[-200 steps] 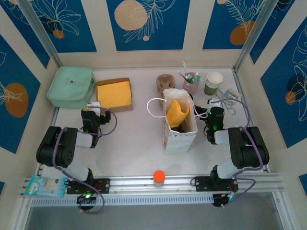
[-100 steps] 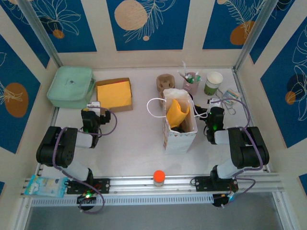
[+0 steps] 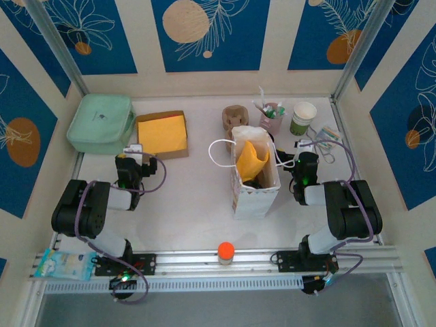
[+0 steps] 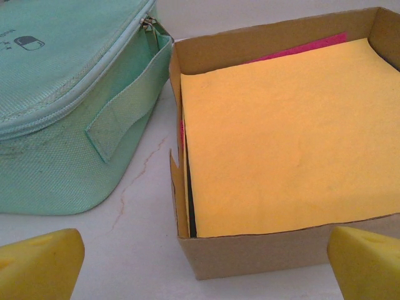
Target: Pack the takeout coffee
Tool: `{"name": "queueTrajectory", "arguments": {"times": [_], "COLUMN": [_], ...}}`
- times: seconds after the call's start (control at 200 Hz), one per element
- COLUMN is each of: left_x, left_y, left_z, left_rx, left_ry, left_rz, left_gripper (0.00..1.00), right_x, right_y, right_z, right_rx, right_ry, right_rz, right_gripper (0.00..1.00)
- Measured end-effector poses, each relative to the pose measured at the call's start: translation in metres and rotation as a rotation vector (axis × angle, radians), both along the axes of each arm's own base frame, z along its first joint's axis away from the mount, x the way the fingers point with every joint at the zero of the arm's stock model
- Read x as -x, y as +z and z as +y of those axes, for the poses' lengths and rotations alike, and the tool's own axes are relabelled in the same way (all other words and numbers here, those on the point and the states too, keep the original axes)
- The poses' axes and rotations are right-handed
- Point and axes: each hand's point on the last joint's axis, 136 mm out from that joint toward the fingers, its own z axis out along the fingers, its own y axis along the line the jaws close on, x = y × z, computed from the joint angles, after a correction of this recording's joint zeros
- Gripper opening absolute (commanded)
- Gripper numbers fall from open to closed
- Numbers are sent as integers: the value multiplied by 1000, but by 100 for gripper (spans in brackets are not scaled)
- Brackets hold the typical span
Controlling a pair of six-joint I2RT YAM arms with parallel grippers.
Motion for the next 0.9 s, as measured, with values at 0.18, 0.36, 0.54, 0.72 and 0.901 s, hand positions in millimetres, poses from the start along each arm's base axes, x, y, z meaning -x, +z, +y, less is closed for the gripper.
{"name": "queueTrajectory", "arguments": {"times": [0.18, 0.36, 0.54, 0.72, 0.901], "left_x": [0, 0, 0, 0, 0], "left_y": [0, 0, 0, 0, -2], "left_z": [0, 0, 0, 0, -7], "left_rx": [0, 0, 0, 0, 3], "left_ry": [0, 0, 0, 0, -41], "left_rz": [0, 0, 0, 2, 7], "left_gripper": [100, 100, 100, 100, 100], "right_x": [0, 0, 0, 0, 0], "right_y": [0, 0, 0, 0, 0], "right_z": [0, 0, 0, 0, 0], "right_rx": [0, 0, 0, 0, 0], "right_ry": [0, 0, 0, 0, -1], "right_rz": [0, 0, 0, 0, 0], "right_gripper": [99, 99, 99, 99, 99]}}
